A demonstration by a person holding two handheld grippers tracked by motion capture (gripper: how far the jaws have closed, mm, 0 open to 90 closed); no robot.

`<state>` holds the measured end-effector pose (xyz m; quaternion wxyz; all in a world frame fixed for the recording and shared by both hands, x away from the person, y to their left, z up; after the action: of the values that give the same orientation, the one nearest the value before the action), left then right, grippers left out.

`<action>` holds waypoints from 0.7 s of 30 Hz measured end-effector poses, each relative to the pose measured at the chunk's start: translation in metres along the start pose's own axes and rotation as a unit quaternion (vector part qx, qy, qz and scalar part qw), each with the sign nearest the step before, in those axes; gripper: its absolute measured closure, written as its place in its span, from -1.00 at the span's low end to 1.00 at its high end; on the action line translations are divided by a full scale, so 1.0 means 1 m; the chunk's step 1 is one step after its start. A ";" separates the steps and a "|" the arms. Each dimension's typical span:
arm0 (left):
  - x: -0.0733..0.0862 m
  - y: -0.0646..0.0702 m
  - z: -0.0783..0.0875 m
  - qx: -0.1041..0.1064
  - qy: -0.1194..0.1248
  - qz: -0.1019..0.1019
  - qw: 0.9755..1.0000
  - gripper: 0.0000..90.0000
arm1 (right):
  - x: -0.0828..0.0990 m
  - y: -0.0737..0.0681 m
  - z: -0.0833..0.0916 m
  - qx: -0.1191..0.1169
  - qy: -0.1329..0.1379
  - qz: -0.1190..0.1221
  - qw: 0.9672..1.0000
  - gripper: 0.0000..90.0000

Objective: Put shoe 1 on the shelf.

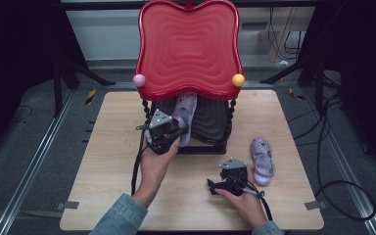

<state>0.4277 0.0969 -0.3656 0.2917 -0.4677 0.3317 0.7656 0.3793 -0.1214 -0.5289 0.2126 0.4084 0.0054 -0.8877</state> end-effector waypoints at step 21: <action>-0.002 -0.027 -0.021 -0.088 0.056 -0.014 0.994 0.91 | 0.000 0.000 0.000 -0.001 -0.001 0.002 1.000 -0.97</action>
<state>0.4600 0.0964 -0.3778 0.2411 -0.5384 0.2724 0.7601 0.3792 -0.1217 -0.5287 0.2146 0.4076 0.0060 -0.8876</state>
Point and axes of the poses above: each handheld gripper's, and its own axes: z roughly backward along the jaws, x roughly out of its underside, y roughly to its right, the point moved 2 cm from there along -z, roughly forward along the jaws, and after that the axes turned 13 degrees about x, right-handed, at the moved point
